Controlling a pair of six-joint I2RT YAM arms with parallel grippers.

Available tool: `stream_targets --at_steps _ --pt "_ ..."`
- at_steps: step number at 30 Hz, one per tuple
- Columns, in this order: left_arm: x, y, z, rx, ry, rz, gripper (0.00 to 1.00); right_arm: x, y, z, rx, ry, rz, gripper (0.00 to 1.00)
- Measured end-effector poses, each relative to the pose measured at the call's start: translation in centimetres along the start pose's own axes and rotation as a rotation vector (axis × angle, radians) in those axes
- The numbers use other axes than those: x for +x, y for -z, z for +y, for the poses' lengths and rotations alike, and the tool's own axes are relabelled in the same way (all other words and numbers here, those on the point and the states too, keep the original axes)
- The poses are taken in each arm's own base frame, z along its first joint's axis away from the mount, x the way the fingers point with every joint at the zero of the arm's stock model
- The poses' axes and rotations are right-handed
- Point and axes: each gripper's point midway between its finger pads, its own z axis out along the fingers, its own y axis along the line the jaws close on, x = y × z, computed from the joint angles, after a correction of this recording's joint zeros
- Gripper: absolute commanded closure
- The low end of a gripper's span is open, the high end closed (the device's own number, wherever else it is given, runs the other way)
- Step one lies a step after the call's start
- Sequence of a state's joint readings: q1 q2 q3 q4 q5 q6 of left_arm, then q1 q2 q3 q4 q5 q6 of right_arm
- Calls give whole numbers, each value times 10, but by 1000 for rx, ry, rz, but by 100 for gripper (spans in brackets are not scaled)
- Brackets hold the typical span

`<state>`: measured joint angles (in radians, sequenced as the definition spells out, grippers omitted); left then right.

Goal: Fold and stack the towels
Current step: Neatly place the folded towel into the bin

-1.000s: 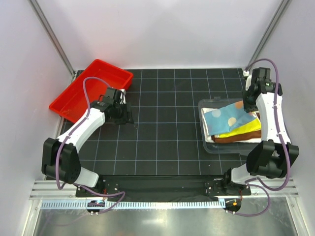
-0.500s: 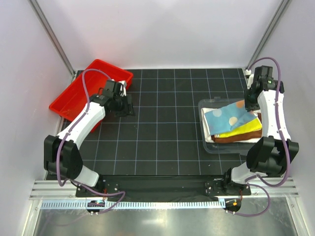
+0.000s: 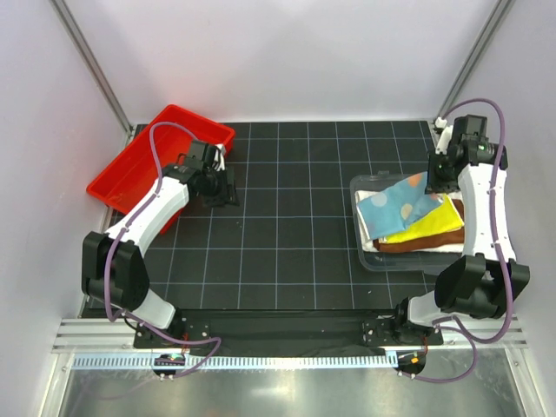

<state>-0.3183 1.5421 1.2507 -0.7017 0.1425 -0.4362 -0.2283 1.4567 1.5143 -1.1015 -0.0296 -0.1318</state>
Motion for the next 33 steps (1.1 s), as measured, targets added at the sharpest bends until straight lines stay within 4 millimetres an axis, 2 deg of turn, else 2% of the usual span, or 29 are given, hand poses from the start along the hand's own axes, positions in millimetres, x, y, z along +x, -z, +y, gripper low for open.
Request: stream_targets --at_steps 4,8,13,20,25,28,29,30,33 --pt "0 0 0 1 0 0 49 -5 20 0 5 -6 -44 99" --pt "0 0 -2 8 0 3 48 -9 32 0 12 -2 -67 99" --pt "1 0 -3 15 1 5 49 -12 34 -2 16 9 -69 99" --pt "1 0 -3 18 1 6 48 -12 26 -7 42 25 -53 97" --pt "1 0 -3 18 0 7 48 -8 0 -24 95 16 1 96" --pt "-1 -2 -5 21 0 11 48 -3 -30 -36 115 1 57 94" --pt "-2 -3 -5 21 1 14 48 -1 -40 -40 123 -3 80 89" --pt "-2 -4 -5 20 1 21 48 2 -51 -45 135 -7 102 76" --pt "-7 -8 -7 19 -2 26 48 9 -76 -61 188 -24 154 62"
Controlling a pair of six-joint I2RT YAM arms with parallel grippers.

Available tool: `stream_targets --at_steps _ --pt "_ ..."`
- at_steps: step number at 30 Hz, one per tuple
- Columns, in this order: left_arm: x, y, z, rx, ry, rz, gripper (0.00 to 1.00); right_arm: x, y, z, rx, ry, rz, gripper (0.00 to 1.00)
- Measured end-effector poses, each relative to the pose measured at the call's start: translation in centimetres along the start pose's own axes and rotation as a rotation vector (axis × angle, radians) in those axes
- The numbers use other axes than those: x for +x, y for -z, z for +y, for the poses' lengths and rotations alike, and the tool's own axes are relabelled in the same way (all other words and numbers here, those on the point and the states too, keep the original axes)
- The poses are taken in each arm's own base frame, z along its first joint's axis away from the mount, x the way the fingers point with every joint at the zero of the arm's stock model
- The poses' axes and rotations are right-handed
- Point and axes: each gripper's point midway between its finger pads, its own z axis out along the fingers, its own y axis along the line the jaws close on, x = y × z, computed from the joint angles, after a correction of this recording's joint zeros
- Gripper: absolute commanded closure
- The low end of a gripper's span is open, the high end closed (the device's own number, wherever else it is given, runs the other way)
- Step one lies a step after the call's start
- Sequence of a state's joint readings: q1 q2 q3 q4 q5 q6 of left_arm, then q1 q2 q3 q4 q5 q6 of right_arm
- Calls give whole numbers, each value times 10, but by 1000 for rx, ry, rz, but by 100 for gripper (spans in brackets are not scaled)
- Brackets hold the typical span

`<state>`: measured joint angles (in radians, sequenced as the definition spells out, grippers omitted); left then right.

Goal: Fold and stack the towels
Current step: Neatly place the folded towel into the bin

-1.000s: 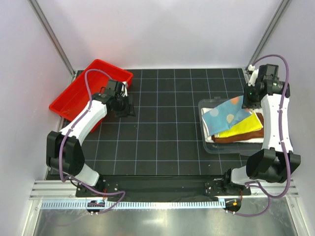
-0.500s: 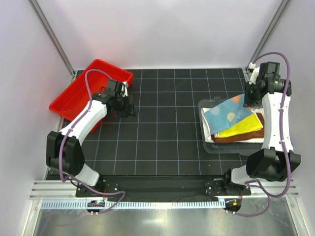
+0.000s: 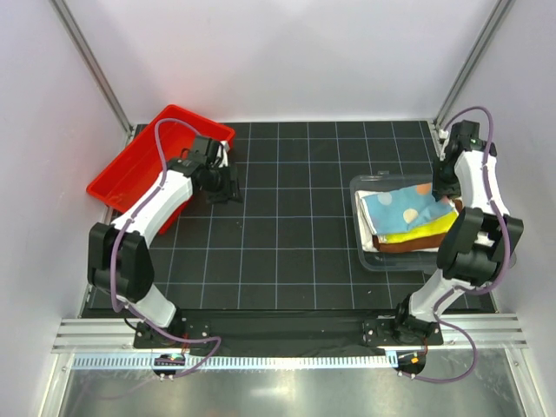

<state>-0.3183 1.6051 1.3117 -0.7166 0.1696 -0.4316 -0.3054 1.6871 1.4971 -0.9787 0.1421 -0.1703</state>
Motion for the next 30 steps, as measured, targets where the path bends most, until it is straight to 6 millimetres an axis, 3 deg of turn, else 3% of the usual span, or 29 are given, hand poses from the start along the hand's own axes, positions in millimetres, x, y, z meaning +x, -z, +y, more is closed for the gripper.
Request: stream_targets --at_steps 2,4,5,8,13,20,26,30 --pt "-2 -1 0 0 -3 0 48 -1 -15 -11 45 -30 20 52" --pt "-2 -1 -1 1 -5 1 48 -1 -24 -23 90 -70 37 50" --pt "-1 -1 -1 3 -7 3 48 -2 -26 -27 103 -91 35 43" --pt "0 0 -1 7 -13 9 47 -6 -24 -31 108 -155 10 40" --pt "1 0 -5 31 -20 17 47 -14 -24 -17 49 -253 -31 40" --pt "0 7 -14 76 -26 6 46 4 -41 -4 20 -323 22 42" --pt "-19 42 -35 161 -56 -117 45 11 -49 -10 53 -353 71 41" --pt "-31 73 -48 216 -79 -205 44 -5 -28 -9 57 -360 40 23"
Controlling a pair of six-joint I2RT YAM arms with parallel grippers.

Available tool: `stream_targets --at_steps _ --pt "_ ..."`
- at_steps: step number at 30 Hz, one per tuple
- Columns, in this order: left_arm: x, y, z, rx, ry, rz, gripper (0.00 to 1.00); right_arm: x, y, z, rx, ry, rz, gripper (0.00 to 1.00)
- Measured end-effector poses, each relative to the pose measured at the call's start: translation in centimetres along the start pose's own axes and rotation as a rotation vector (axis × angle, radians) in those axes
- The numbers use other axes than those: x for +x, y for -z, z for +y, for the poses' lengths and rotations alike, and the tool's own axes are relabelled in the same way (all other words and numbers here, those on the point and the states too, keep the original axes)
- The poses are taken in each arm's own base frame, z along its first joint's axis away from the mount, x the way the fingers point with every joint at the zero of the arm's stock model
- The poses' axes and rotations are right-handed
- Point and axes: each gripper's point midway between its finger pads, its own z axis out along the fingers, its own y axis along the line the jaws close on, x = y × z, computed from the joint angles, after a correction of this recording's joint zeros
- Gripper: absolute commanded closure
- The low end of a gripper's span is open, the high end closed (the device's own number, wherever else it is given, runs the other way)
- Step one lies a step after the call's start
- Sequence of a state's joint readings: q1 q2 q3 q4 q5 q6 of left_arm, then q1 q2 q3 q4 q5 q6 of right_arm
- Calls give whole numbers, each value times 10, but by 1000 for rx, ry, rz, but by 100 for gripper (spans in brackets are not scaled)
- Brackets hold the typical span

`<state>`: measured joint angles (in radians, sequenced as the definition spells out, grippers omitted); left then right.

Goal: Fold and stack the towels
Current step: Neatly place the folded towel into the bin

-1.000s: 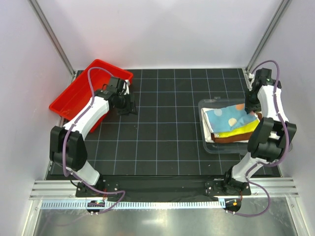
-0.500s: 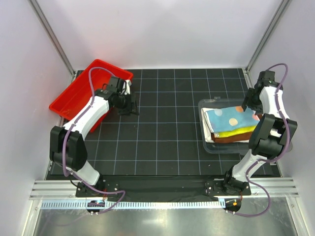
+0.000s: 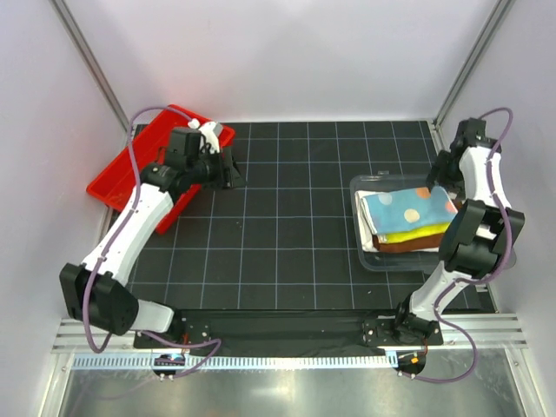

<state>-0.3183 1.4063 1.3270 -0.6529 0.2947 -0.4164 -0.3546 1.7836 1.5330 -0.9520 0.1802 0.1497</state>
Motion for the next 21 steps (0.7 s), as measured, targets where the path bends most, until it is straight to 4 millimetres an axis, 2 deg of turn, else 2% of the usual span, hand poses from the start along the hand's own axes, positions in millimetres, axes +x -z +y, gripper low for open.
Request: stream_targets --at_steps 2,4,6,7,8,9,11,14,18,21 --pt "-12 15 -12 37 -17 -53 43 -14 25 18 -39 9 -71 0" --pt "-23 31 -24 70 -35 -107 40 -24 67 54 -133 49 -180 0" --pt "-34 50 -37 109 -57 -173 10 -22 116 96 -288 92 -290 0" --pt "-38 61 -43 129 -67 -205 1 -16 149 119 -406 112 -352 0" --pt "-41 72 -49 148 -76 -237 0 -5 178 136 -523 125 -396 0" --pt "-45 84 -55 166 -82 -270 0 7 209 148 -652 130 -440 0" --pt "-47 104 -64 193 -105 -325 0 33 255 154 -860 123 -500 0" --pt "-39 125 -67 215 -126 -383 0 71 293 154 -1056 120 -544 0" --pt "-16 141 -65 235 -137 -412 0 114 307 154 -1173 153 -525 0" --pt "-7 149 -63 238 -141 -429 1 122 307 146 -1163 145 -549 0"
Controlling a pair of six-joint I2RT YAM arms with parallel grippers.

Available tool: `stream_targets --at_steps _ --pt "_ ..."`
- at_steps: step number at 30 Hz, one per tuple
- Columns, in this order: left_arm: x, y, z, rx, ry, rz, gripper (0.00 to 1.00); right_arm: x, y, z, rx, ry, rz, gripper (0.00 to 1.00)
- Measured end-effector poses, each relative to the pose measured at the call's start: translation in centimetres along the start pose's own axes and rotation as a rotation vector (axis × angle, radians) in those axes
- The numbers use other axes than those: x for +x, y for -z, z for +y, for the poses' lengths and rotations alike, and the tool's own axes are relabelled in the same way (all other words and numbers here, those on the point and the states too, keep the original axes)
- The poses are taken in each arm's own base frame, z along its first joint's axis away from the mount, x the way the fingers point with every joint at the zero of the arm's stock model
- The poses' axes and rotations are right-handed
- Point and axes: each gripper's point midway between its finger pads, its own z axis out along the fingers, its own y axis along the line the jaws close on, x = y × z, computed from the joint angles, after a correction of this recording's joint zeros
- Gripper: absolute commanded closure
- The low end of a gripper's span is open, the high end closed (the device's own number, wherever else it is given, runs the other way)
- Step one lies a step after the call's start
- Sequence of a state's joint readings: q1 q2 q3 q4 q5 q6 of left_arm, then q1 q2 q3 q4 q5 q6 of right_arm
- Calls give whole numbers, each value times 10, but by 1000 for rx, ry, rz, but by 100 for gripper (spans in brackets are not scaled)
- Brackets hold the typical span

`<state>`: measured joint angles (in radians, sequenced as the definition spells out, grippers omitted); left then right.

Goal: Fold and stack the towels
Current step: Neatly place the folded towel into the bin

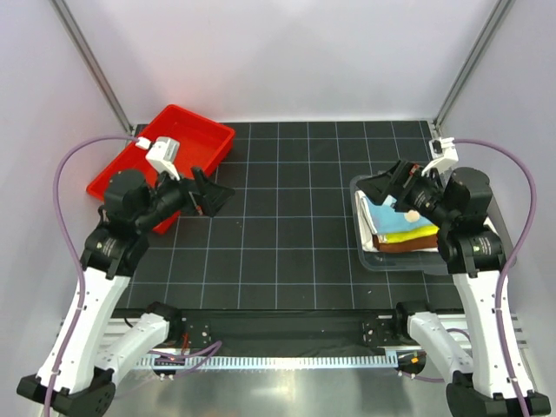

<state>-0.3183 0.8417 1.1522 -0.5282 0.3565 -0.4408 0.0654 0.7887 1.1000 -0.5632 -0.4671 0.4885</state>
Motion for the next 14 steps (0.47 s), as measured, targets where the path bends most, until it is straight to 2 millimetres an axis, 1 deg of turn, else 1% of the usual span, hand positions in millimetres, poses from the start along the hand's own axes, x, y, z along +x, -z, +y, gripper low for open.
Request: stream_targets --at_steps 2,5,10,14 --pt "1 7 -1 -2 -6 -16 0 -1 4 -3 22 13 -17 0" --pt "-3 14 -3 -2 -18 -44 0 -4 8 -6 52 23 -36 0" --pt "-9 19 -7 4 -27 -65 0 -4 10 -8 69 20 -38 0" --pt "-9 20 -7 2 -28 -67 0 -3 11 -8 74 18 -30 0"
